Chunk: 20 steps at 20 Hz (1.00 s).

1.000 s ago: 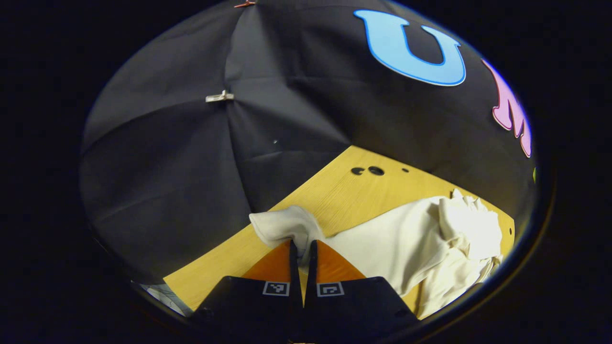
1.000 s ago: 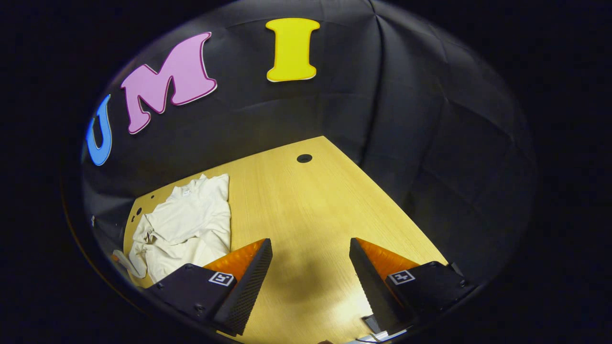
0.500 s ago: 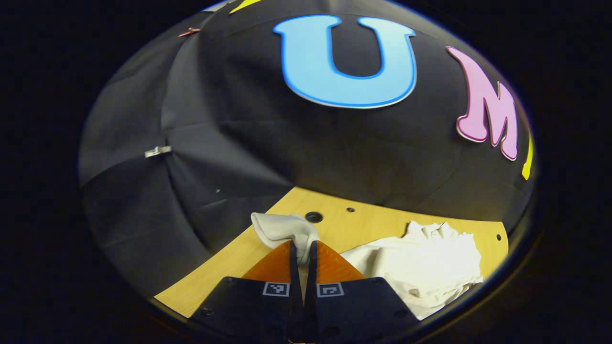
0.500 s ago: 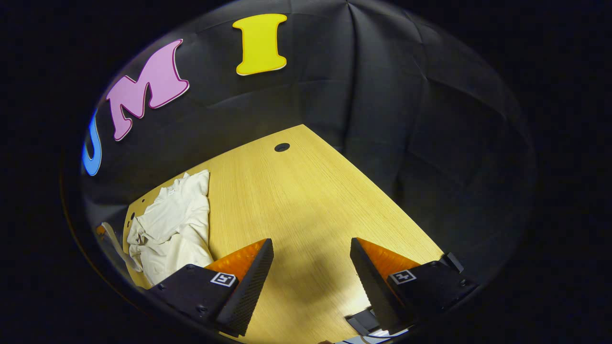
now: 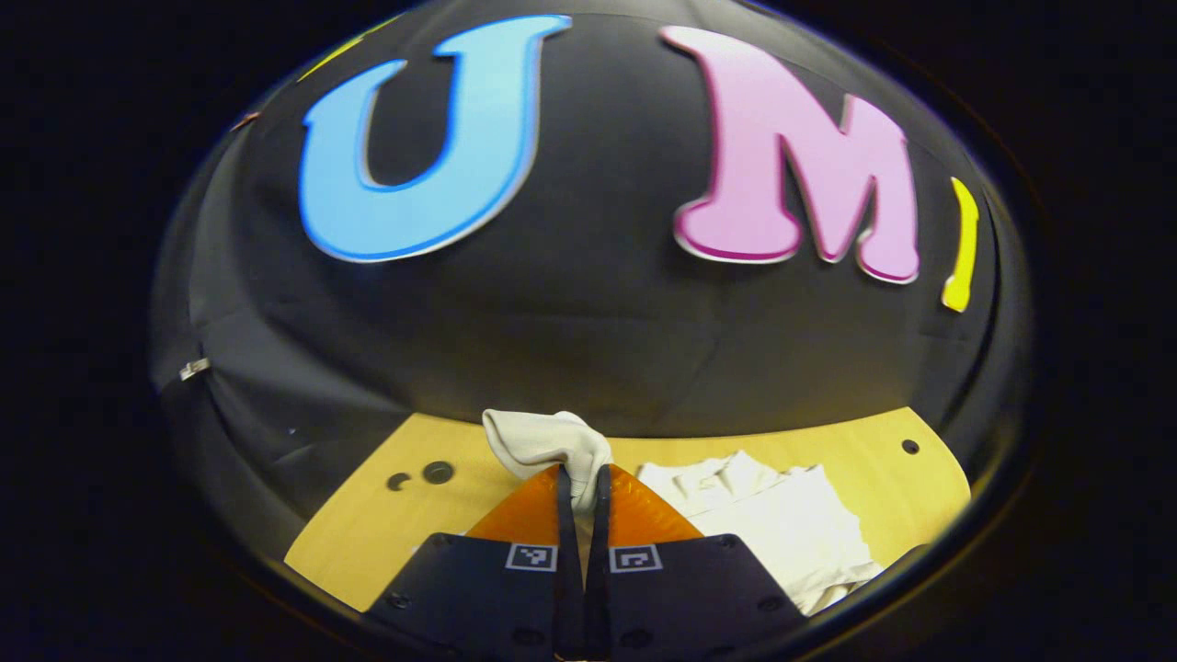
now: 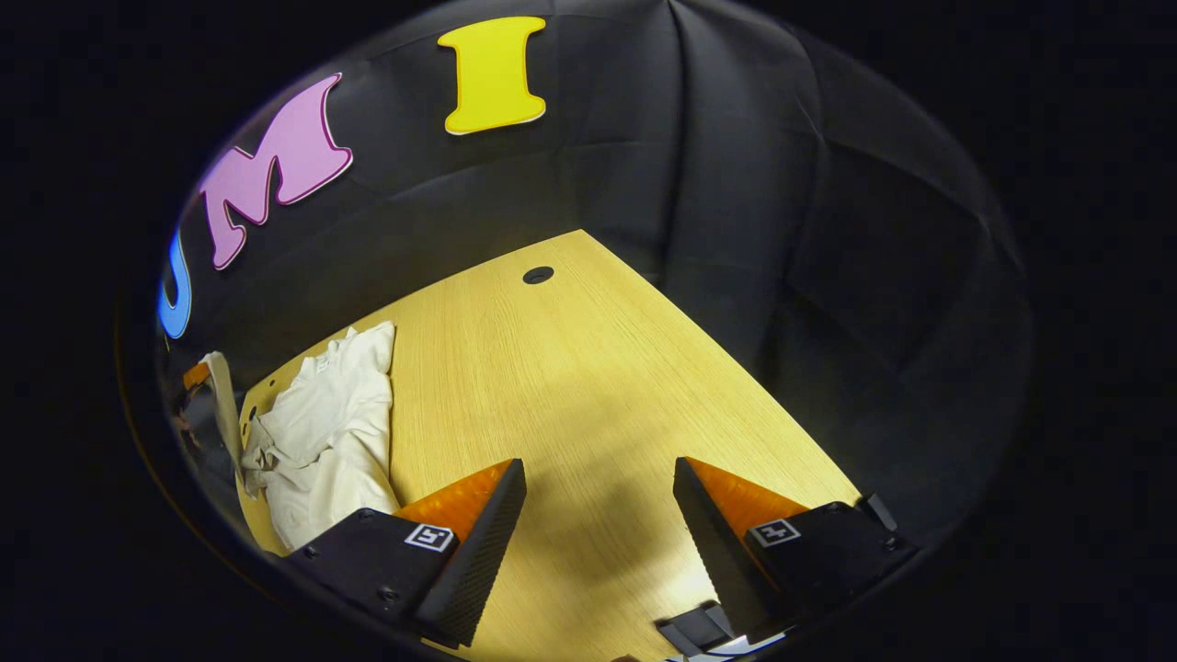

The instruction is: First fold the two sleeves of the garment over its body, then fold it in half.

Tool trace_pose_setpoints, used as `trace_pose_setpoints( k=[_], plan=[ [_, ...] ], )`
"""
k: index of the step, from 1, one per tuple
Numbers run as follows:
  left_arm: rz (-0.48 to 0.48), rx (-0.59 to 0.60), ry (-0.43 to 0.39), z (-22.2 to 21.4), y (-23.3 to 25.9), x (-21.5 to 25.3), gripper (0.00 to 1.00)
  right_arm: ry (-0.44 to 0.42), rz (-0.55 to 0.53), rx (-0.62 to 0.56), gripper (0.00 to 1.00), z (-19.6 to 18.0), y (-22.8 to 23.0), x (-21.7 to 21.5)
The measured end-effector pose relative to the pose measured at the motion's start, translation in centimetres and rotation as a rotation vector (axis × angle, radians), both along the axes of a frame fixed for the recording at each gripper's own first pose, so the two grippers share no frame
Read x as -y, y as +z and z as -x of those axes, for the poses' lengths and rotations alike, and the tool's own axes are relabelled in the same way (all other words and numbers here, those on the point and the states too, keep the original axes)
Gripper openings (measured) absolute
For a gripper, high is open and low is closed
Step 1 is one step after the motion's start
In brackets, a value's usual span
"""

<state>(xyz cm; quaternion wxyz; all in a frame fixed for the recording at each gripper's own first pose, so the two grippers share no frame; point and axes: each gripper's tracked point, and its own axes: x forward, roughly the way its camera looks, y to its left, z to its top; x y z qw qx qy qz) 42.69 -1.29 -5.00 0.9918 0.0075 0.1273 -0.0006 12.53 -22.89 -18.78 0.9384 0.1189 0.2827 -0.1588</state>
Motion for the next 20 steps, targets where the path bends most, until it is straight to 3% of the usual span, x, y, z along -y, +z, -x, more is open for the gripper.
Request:
trace_pose_setpoints(
  k=[8,13,14,16,20],
  plan=[
    [0.007,-0.077,-0.274,-1.1,-4.3,18.7,0.06,0.027,-0.008,-0.030,0.99,-1.0,-1.2,0.0],
    [0.029,-0.137,-0.341,-0.6,-7.2,25.4,0.08,0.031,-0.038,-0.025,0.99,-2.2,-1.4,-0.5],
    [0.044,-0.153,-0.375,-0.2,-7.7,26.9,0.18,0.040,-0.038,-0.029,0.99,-2.3,-1.7,-0.7],
    [0.076,-0.167,-0.448,1.0,-7.8,29.4,0.23,0.061,-0.035,-0.040,0.99,-2.6,-2.1,-1.1],
    [0.023,-0.152,-0.461,3.0,-7.9,28.9,1.00,0.114,-0.050,-0.047,0.99,-4.2,-2.9,-3.4]
  ],
)
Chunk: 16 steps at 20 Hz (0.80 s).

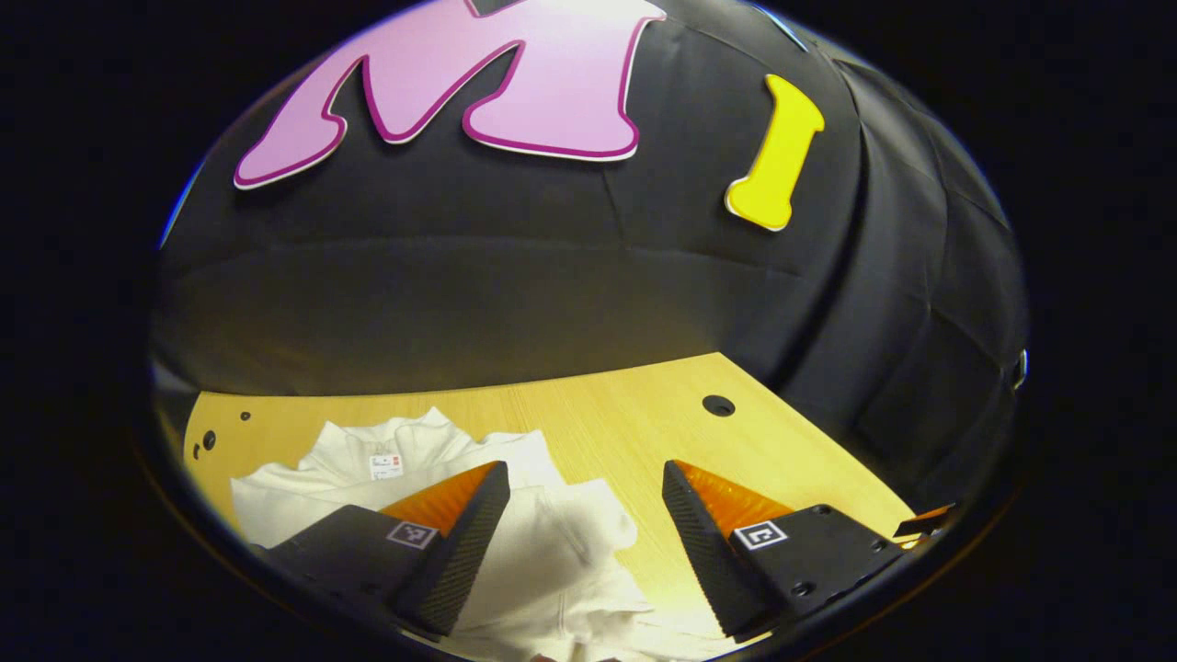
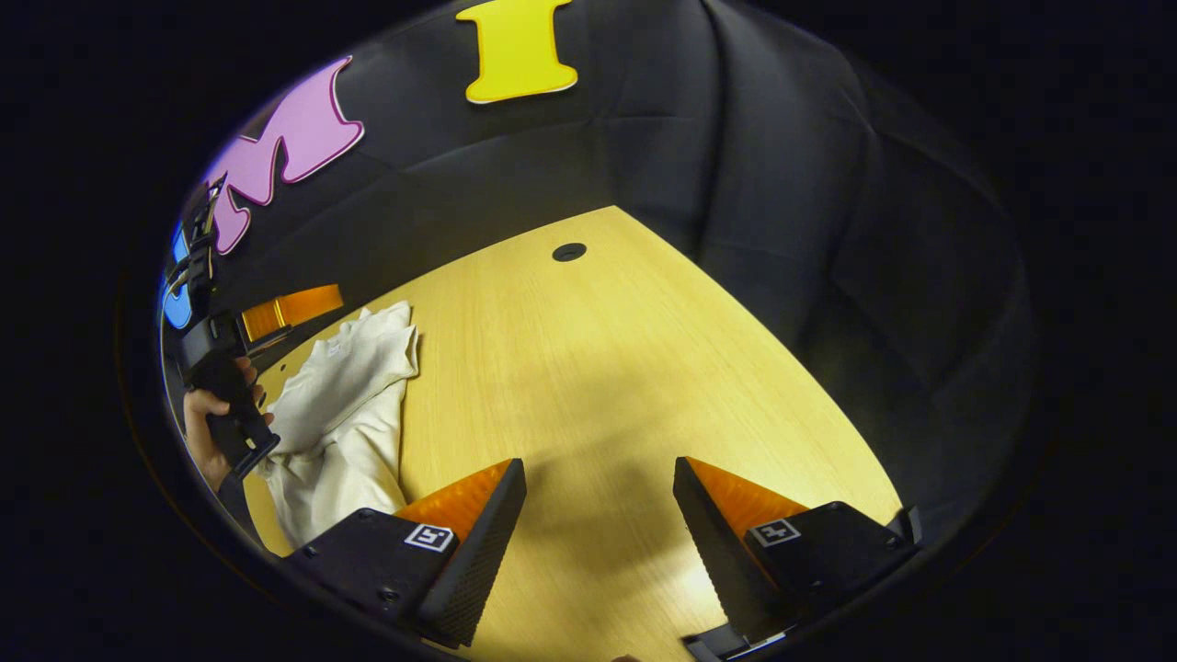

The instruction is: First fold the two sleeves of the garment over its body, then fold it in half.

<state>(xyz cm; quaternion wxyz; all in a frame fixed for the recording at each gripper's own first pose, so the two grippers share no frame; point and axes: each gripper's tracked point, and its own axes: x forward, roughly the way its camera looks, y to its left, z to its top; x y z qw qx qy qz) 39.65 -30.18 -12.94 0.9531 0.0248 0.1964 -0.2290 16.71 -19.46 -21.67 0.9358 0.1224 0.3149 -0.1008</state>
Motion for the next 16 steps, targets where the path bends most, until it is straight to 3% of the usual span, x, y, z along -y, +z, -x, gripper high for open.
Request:
trace_pose_setpoints(
  k=[4,8,16],
  plan=[
    [-0.058,-0.006,0.070,3.4,-1.0,-5.4,1.00,0.066,-0.036,-0.011,0.99,-1.0,-0.4,-3.6],
    [-0.117,-0.026,0.174,8.4,-2.2,-14.4,1.00,0.161,-0.060,-0.031,0.99,-0.3,-0.7,-8.2],
    [-0.075,-0.294,0.502,19.6,-11.0,-30.8,1.00,0.289,-0.096,-0.082,0.99,-0.1,-2.8,-16.4]
  ],
)
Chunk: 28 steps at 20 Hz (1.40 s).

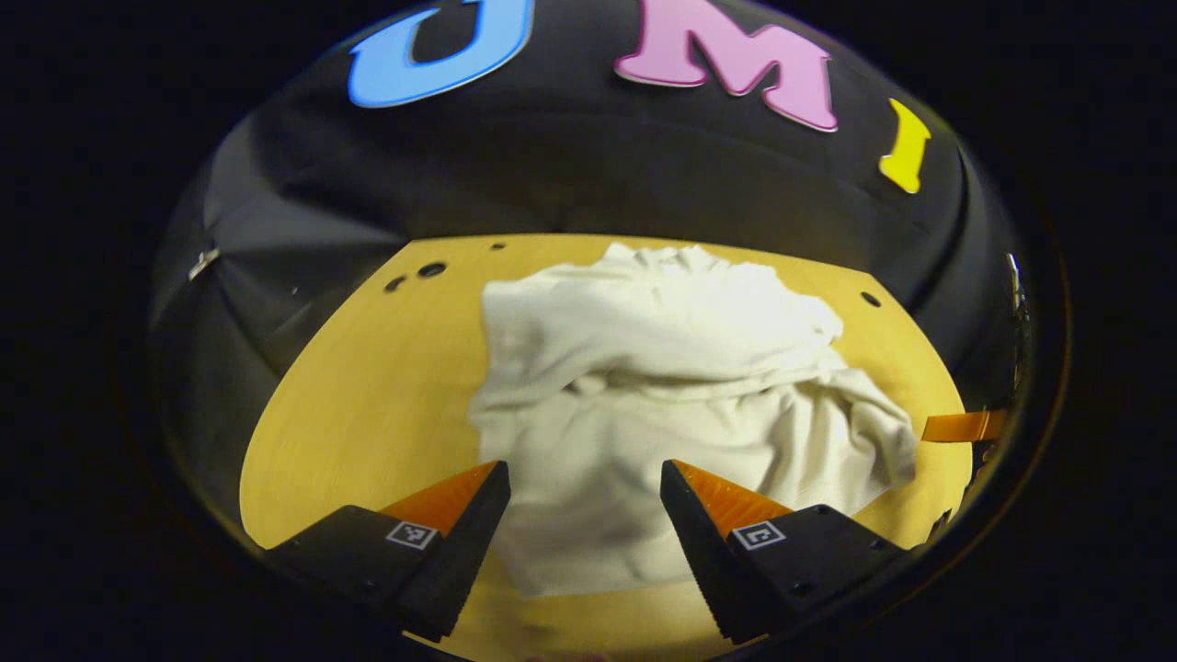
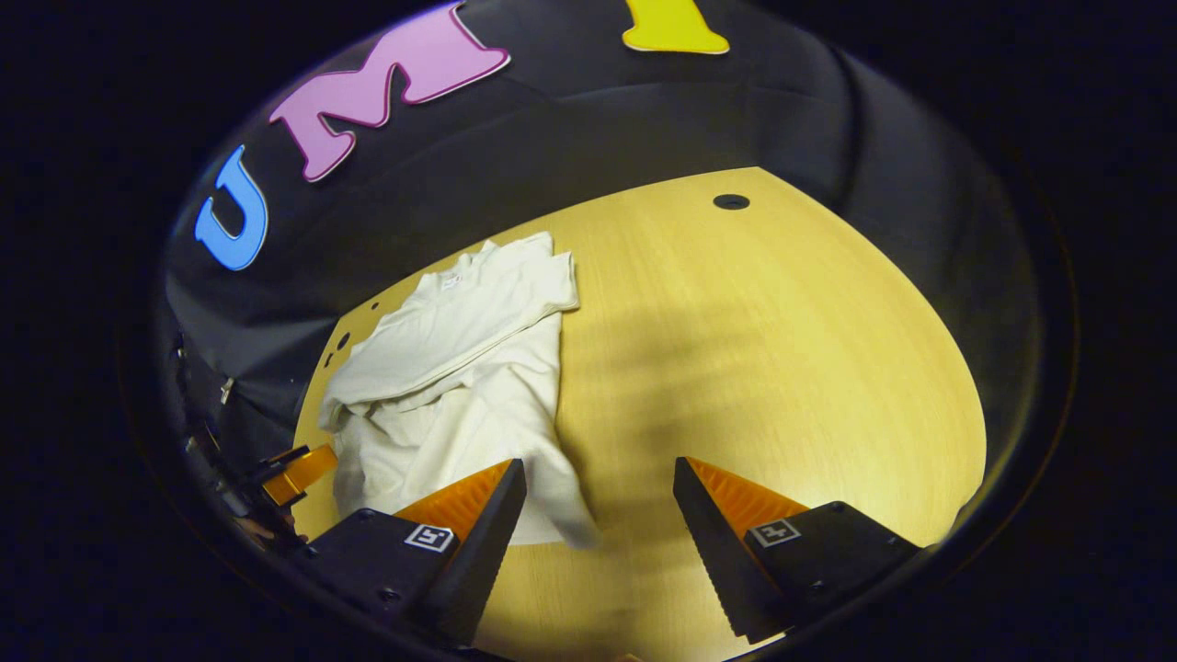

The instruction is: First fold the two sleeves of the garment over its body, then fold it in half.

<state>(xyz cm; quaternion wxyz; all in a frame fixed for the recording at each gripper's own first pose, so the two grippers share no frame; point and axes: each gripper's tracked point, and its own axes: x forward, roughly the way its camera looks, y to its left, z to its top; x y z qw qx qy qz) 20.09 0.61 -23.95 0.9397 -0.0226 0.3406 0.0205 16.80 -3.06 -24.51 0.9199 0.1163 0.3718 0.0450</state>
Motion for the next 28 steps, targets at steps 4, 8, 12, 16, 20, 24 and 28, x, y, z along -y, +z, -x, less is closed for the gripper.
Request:
trace_pose_setpoints(
  k=[4,8,12,16,20,24,28],
  plan=[
    [0.055,-0.074,0.068,2.6,-3.2,-2.0,0.98,0.042,0.034,-0.041,0.99,0.4,-2.1,-1.7],
    [0.059,-0.097,0.048,2.8,-4.4,-2.2,0.98,0.064,0.054,-0.072,0.99,0.2,-3.6,-2.9],
    [0.027,-0.139,0.018,2.7,-6.0,-1.5,0.98,0.075,0.073,-0.105,0.99,0.3,-5.1,-3.6],
    [0.002,-0.137,0.003,2.7,-6.1,-1.2,1.00,0.068,0.110,-0.095,0.99,0.1,-5.2,-3.9],
    [-0.002,-0.144,-0.026,2.7,-6.2,-0.1,0.83,0.072,0.139,-0.116,0.94,0.5,-6.1,-4.6],
    [0.001,-0.144,-0.109,2.4,-6.1,1.6,0.40,0.070,0.148,-0.135,0.49,0.9,-6.3,-5.2],
    [0.005,-0.130,-0.135,2.3,-6.0,1.9,0.18,0.079,0.158,-0.152,0.19,0.9,-6.4,-5.2]
  ],
)
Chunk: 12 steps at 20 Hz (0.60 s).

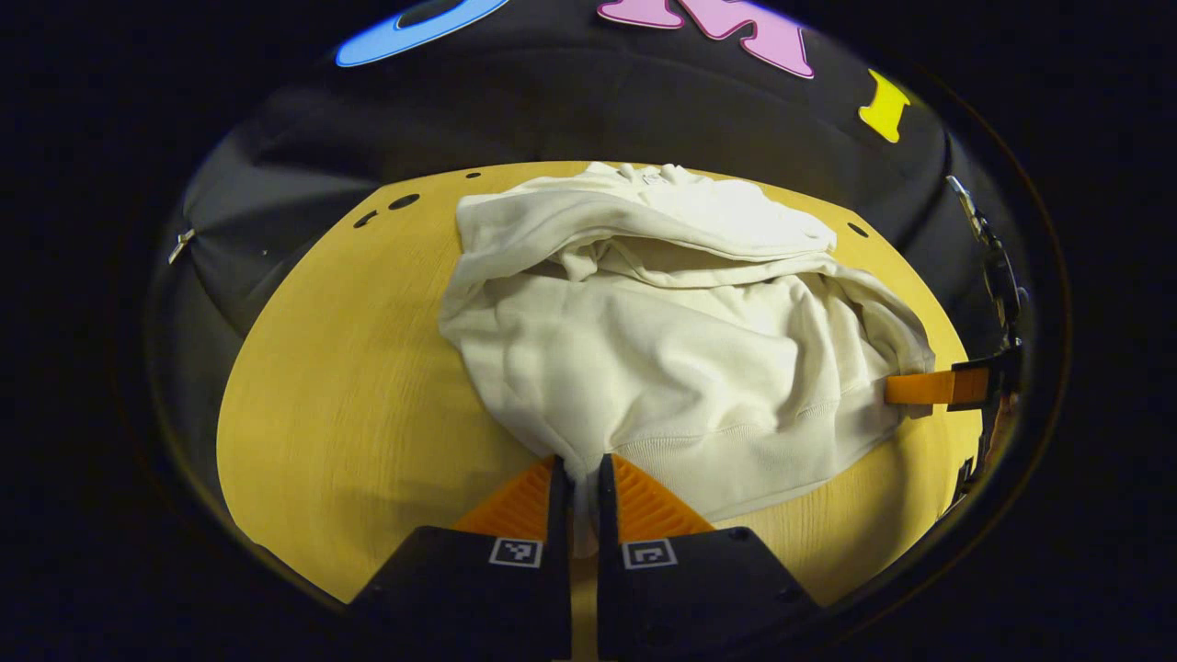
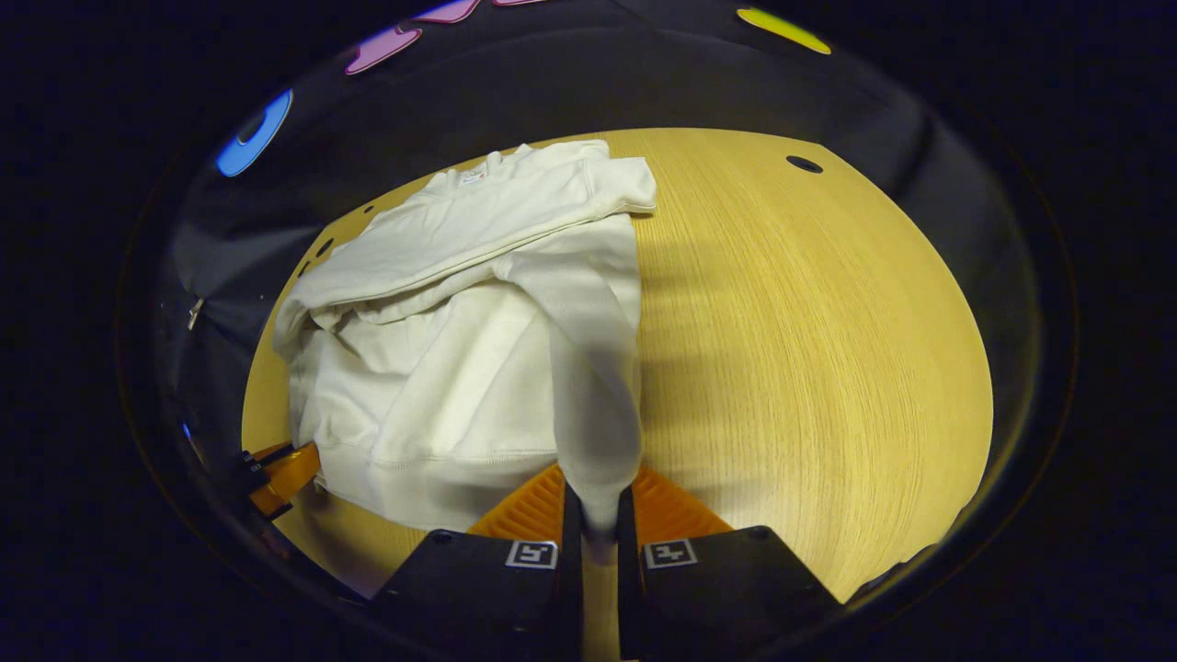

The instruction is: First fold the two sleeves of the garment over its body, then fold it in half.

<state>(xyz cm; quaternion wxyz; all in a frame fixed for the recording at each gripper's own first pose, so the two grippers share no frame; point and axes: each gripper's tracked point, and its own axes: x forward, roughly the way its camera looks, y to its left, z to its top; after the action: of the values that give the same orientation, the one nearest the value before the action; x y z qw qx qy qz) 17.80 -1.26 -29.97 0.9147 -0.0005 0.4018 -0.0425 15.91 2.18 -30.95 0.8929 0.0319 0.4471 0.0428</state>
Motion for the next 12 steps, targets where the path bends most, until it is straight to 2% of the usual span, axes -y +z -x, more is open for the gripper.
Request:
trace_pose_setpoints(
  k=[1,2,3,7,12],
  plan=[
    [0.017,0.000,-0.003,0.0,0.0,0.1,0.16,0.009,-0.003,0.001,0.17,0.0,0.0,-0.1],
    [0.036,0.005,-0.007,0.1,0.1,0.1,0.13,0.019,-0.008,-0.001,0.24,-0.1,0.0,-0.1],
    [0.041,0.010,-0.012,0.1,0.1,0.1,0.09,0.030,-0.014,-0.001,0.12,-0.1,-0.2,-0.2],
    [0.027,-0.002,-0.031,0.1,0.3,0.2,0.07,0.007,-0.034,-0.021,0.12,0.0,0.3,-0.2],
    [0.080,-0.024,-0.010,0.1,2.0,0.1,0.07,0.022,-0.062,-0.012,0.12,-0.2,2.2,-0.9]
  ],
)
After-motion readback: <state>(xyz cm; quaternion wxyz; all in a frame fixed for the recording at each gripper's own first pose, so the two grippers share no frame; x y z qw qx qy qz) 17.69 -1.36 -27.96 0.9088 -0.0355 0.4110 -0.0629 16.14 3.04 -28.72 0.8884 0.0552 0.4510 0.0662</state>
